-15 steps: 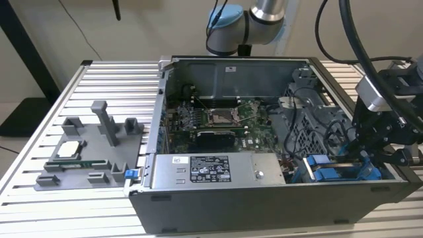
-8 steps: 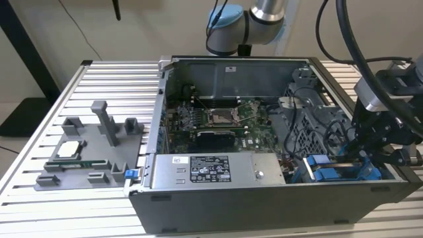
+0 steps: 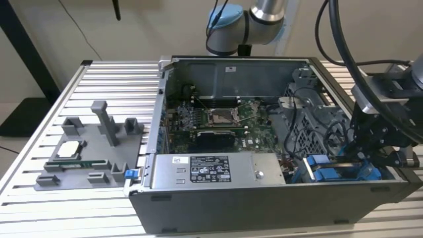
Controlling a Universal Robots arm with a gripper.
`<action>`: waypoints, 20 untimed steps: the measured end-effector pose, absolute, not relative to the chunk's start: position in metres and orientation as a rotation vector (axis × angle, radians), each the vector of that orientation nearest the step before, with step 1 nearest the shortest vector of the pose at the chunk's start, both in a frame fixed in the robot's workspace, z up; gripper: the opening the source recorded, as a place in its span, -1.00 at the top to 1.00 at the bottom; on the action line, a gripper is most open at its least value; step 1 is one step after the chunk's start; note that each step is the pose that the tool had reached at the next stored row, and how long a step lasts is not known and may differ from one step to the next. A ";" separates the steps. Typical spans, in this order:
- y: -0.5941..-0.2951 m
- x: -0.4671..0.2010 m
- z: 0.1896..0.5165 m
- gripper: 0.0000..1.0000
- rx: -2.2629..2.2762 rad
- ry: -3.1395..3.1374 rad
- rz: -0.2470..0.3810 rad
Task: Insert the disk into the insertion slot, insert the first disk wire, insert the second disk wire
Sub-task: 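Insert the first disk wire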
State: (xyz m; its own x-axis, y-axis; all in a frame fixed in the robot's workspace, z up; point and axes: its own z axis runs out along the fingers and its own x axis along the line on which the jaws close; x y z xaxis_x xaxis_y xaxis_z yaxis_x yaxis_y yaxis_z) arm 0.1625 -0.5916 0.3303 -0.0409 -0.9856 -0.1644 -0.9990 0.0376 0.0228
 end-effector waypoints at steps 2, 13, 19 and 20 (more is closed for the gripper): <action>-0.592 0.162 0.329 1.00 -2.099 2.185 0.202; -0.592 0.162 0.360 -1.00 -2.100 2.188 0.204; -0.591 0.162 0.367 -1.00 -2.105 2.194 0.196; -0.591 0.162 0.367 -1.00 -2.105 2.195 0.195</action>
